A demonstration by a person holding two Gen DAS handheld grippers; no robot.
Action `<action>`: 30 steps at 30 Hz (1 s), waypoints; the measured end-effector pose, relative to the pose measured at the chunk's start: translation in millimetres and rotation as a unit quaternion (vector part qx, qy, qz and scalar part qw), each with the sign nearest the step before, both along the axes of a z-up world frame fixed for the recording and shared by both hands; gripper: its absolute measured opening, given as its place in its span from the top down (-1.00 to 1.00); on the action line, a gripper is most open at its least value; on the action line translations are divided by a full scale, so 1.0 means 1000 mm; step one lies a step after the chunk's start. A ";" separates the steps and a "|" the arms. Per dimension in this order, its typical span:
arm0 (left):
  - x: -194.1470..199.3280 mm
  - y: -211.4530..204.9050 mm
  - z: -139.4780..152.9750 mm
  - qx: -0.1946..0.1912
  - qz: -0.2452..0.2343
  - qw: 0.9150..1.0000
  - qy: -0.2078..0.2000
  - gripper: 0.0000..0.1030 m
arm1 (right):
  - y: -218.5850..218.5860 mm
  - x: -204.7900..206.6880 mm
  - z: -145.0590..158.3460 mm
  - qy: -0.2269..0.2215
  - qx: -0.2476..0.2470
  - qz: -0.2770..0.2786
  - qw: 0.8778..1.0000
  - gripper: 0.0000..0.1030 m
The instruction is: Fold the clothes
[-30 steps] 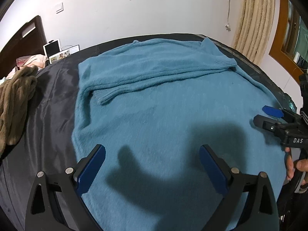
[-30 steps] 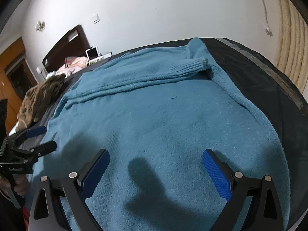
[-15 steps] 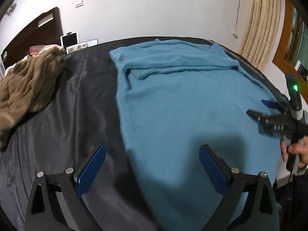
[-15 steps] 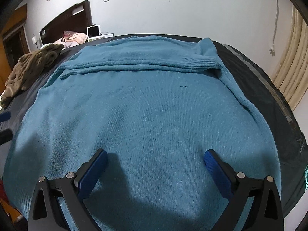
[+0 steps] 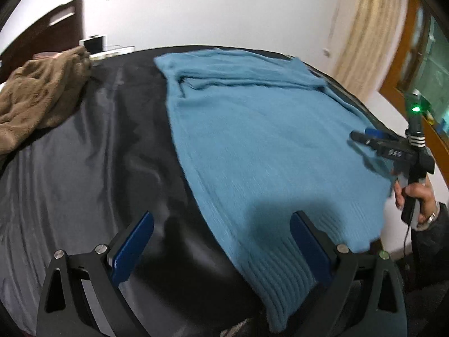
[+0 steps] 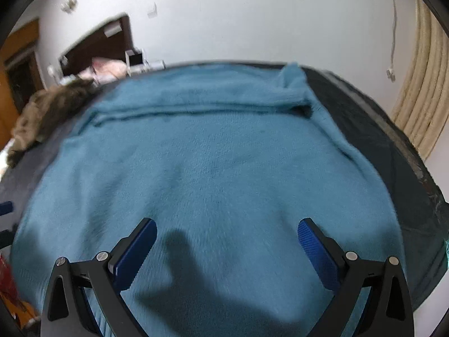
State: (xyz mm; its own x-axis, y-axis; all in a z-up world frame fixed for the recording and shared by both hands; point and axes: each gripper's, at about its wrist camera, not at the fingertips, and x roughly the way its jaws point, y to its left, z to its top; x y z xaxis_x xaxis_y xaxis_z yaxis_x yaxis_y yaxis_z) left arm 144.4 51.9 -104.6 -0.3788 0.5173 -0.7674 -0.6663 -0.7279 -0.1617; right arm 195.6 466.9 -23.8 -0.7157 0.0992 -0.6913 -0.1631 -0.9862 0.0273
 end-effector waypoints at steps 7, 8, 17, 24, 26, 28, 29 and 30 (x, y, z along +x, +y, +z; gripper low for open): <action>0.001 0.014 0.010 0.017 -0.023 0.999 0.014 -0.93 | 0.078 0.091 0.022 0.044 -0.078 -0.071 0.993 -0.98; 0.003 0.016 0.010 0.016 -0.029 0.999 0.013 -0.93 | 0.086 0.104 0.022 0.047 -0.090 -0.076 0.992 -0.98; 0.019 0.005 0.013 0.018 -0.023 1.000 0.009 -0.93 | 0.119 0.154 -0.030 0.014 -0.190 -0.052 0.980 -0.95; 0.025 -0.006 0.018 0.018 -0.002 1.000 0.016 -0.93 | 0.122 0.125 -0.052 0.024 -0.273 0.019 0.962 -0.22; 0.027 -0.006 0.019 0.017 -0.002 1.000 0.018 -0.93 | 0.121 0.119 -0.058 0.019 -0.288 0.029 0.957 -0.18; 0.027 -0.006 0.019 0.015 0.000 1.000 0.021 -0.93 | 0.118 0.120 -0.055 0.027 -0.302 0.045 0.952 0.15; 0.027 -0.006 0.019 0.014 0.001 1.000 0.022 -0.93 | 0.117 0.122 -0.053 0.031 -0.310 0.054 0.949 0.47; 0.026 -0.006 0.020 0.014 0.002 1.000 0.023 -0.93 | 0.114 0.123 -0.049 0.038 -0.313 0.061 0.947 0.58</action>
